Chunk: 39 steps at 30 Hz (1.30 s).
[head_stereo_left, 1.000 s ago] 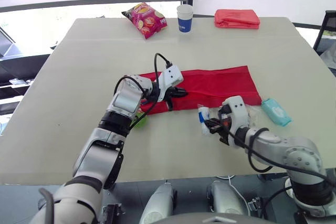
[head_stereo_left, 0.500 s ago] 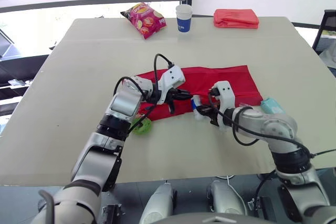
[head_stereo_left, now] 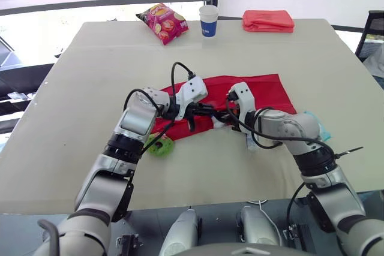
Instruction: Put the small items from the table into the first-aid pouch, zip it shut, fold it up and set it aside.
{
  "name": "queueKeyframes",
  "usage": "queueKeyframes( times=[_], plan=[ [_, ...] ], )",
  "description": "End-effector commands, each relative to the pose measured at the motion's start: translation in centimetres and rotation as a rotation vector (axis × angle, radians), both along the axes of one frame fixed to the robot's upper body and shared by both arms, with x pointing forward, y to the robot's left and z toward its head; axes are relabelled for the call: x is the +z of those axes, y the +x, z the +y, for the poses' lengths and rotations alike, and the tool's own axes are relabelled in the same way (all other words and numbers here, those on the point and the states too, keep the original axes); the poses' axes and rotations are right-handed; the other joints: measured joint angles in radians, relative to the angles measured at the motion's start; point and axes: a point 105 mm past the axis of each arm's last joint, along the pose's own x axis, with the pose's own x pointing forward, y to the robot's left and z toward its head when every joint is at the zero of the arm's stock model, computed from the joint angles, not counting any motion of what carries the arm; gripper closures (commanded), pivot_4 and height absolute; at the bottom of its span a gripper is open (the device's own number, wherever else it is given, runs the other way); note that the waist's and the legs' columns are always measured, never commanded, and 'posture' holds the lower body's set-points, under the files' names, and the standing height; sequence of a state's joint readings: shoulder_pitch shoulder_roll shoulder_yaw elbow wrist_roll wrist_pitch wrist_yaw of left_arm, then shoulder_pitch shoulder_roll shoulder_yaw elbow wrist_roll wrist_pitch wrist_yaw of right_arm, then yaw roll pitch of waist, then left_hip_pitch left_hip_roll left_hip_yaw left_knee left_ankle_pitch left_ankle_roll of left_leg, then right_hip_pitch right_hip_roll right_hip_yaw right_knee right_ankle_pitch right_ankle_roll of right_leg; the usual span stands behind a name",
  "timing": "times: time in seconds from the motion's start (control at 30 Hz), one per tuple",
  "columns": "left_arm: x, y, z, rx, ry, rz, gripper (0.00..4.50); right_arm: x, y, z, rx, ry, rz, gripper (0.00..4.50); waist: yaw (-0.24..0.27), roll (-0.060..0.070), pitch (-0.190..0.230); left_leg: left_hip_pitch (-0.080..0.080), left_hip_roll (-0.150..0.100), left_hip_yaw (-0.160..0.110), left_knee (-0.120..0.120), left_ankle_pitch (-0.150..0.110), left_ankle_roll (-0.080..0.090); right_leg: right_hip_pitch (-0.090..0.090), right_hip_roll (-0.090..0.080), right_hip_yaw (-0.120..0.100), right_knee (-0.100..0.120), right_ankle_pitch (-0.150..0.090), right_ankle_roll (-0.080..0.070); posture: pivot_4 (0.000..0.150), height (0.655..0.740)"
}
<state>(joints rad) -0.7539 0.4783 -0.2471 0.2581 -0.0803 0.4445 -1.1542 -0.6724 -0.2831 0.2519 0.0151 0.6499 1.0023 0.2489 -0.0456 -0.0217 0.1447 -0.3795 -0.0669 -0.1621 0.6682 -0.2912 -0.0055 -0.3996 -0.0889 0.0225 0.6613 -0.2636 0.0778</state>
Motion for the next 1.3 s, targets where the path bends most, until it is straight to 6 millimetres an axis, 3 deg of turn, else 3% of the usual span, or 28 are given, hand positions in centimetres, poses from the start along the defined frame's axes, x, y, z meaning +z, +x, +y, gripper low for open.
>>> queueKeyframes(
  times=[0.03,0.3,0.6,0.77,0.8,1.07,1.3],
  plan=[
    [0.0,0.1,-0.1,-0.021,0.012,-0.008,4.50,2.3,-1.2,-1.0,0.054,0.025,-0.091,1.93,0.005,0.000,0.000,0.000,0.000,0.000,0.000,0.000,0.000,0.000,0.000,0.000,0.000,0.000,0.000,0.150,0.7400],
    [-0.1,0.5,0.0,-0.021,0.019,-0.002,4.50,2.5,-4.6,-3.0,0.160,-0.063,-0.146,1.93,0.003,0.000,0.000,-0.001,0.000,0.000,0.000,0.000,0.000,-0.001,-0.001,0.000,0.000,0.000,0.000,0.150,0.7400],
    [0.1,0.2,-0.3,-0.036,0.014,-0.002,4.50,0.7,-3.4,-1.6,0.117,-0.117,-0.191,1.93,0.003,0.000,0.000,-0.001,0.000,0.001,0.000,0.000,0.000,-0.001,-0.001,0.000,0.000,0.000,0.000,0.150,0.7400],
    [0.5,-0.1,-0.6,-0.044,0.002,0.000,4.50,0.2,-1.9,-1.3,0.074,-0.140,-0.222,4.23,0.003,0.000,0.000,-0.001,0.000,0.001,0.000,0.000,0.000,-0.001,-0.001,0.000,0.000,0.000,0.000,0.150,0.7400],
    [0.5,-0.2,-0.7,-0.045,0.001,0.000,4.50,0.2,-1.7,-1.2,0.070,-0.139,-0.227,4.38,0.003,0.000,0.000,-0.001,0.000,0.001,0.000,0.000,0.000,-0.001,-0.001,0.000,0.000,0.000,0.000,0.150,0.7400],
    [0.5,-0.6,-0.9,-0.055,0.004,-0.002,4.50,0.6,0.4,-0.5,0.025,-0.117,-0.298,4.38,0.003,0.000,0.000,-0.001,0.000,0.001,0.000,0.000,0.000,-0.001,-0.001,0.000,0.000,0.000,0.000,0.150,0.7400],
    [0.4,-0.9,-0.8,-0.066,0.018,-0.017,4.50,0.2,1.8,-0.2,0.102,-0.201,-0.396,4.38,0.001,0.000,0.000,-0.001,0.000,0.002,0.000,0.000,0.000,-0.001,-0.001,0.000,0.000,0.000,0.000,0.150,0.7400]
  ],
)
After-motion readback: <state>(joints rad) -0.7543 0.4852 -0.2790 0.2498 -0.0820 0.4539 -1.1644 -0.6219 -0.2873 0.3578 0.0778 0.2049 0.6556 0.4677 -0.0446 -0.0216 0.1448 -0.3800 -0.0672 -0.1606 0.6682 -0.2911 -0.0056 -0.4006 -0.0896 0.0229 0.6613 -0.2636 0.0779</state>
